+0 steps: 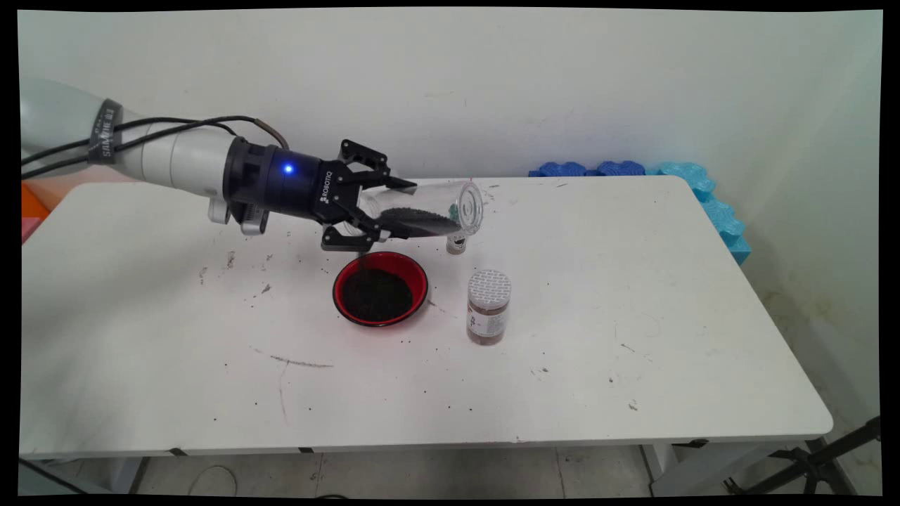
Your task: Pour the black seasoning powder in the red bowl
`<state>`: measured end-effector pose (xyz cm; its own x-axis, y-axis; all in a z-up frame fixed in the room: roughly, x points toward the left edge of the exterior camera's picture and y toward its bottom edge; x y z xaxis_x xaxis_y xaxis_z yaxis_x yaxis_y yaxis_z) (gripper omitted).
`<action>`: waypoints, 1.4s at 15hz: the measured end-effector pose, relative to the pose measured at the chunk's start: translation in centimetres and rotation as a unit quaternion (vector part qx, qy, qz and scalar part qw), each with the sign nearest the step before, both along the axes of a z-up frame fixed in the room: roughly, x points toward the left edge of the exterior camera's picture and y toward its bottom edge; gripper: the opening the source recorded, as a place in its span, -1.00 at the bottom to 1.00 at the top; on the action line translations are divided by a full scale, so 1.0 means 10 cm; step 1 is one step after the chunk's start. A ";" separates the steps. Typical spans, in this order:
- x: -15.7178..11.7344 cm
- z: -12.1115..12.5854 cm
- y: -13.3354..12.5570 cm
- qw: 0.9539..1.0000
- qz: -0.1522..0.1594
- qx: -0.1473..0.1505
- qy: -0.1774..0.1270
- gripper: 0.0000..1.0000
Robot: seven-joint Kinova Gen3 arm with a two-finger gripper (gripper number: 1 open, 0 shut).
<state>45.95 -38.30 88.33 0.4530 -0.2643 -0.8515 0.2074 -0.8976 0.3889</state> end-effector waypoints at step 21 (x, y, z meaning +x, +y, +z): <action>0.10 -0.09 -0.07 0.944 -0.183 -0.244 -0.131 -1.00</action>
